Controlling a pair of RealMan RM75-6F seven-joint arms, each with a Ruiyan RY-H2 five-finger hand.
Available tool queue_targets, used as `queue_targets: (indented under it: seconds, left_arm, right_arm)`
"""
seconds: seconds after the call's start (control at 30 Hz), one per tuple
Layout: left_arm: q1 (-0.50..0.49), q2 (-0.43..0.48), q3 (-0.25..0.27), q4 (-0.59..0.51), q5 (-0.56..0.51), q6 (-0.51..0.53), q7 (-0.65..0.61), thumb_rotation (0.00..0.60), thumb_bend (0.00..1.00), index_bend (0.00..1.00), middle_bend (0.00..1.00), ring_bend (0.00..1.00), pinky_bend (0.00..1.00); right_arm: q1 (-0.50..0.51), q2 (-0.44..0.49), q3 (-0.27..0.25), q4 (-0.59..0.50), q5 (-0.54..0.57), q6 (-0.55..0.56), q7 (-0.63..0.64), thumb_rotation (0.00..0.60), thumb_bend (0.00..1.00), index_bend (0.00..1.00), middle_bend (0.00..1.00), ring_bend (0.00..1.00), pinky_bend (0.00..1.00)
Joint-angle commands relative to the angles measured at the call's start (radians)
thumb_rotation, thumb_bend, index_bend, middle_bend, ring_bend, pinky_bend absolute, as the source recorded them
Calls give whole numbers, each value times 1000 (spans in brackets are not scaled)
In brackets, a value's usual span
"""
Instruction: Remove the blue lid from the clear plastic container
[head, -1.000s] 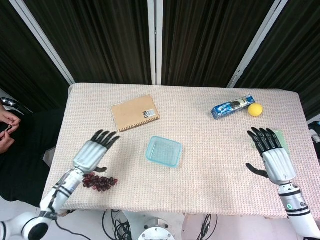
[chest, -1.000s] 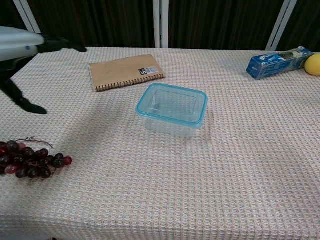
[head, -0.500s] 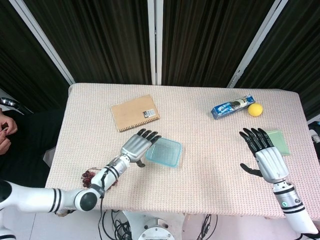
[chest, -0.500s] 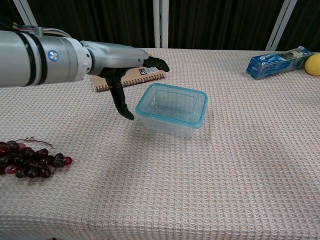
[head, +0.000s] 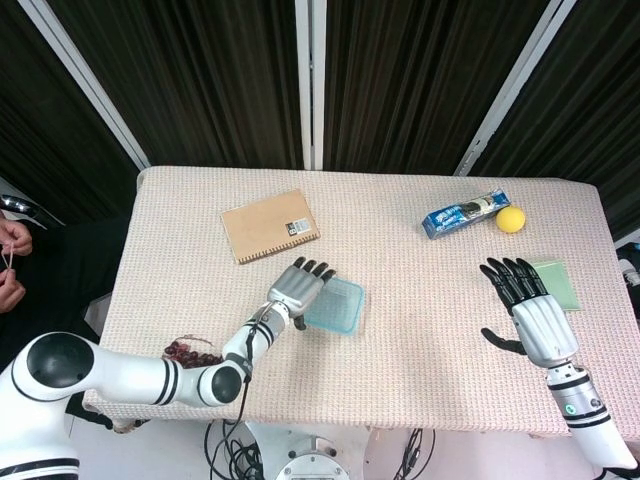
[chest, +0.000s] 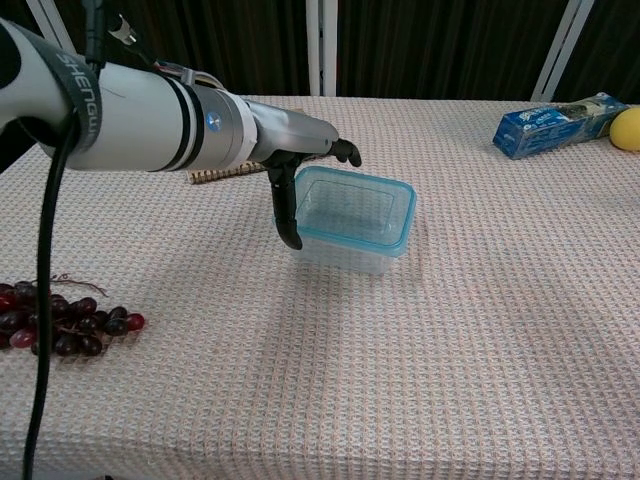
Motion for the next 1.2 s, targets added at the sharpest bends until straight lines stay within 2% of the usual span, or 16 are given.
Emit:
queue_targets:
  seconds: [0.03, 0.23, 0.37, 0.43, 0.53, 0.6, 0.77, 0.97, 1.2]
  left_arm:
    - [-23, 4, 9, 6, -46, 0, -5, 600, 0, 0, 0, 0, 0]
    - [-41, 9, 13, 21, -69, -31, -46, 600, 0, 2, 12, 0, 10]
    - [-53, -1, 21, 37, -59, -33, -66, 600, 0, 41, 51, 0, 56]
    - [-57, -12, 23, 47, -50, -22, -76, 600, 0, 82, 96, 16, 91]
    - [-64, -23, 27, 58, -52, -12, -83, 600, 0, 172, 187, 79, 165]
    - [-70, -32, 29, 66, -57, -6, -87, 600, 0, 224, 236, 122, 227]
    - [-84, -58, 34, 85, -74, 14, -88, 600, 0, 243, 269, 150, 269]
    - [-89, -71, 31, 85, -84, 46, -89, 600, 0, 243, 272, 152, 279]
    - [-84, -70, 30, 84, -92, 50, -95, 600, 0, 243, 272, 153, 279]
  right_arm:
    - [0, -1, -1, 1, 0, 1, 2, 600, 75, 2, 70, 0, 0]
    - [6, -4, -5, 2, -2, -7, -1, 600, 76, 3, 77, 0, 0]
    - [17, -12, -9, 1, -12, -20, -10, 600, 76, 9, 89, 0, 8]
    - [29, -22, -12, 1, -32, -24, -4, 600, 76, 29, 109, 0, 39]
    - [57, -48, -19, 9, -72, -42, 10, 600, 76, 95, 179, 1, 145]
    - [87, -79, -19, 18, -98, -62, 22, 600, 75, 134, 226, 26, 191]
    - [190, -202, -17, 73, -153, -162, 17, 600, 75, 237, 315, 122, 284]
    - [272, -332, 1, 149, -146, -244, -16, 600, 75, 267, 334, 133, 294]
    - [320, -418, 5, 237, -130, -270, -22, 600, 75, 283, 340, 134, 295]
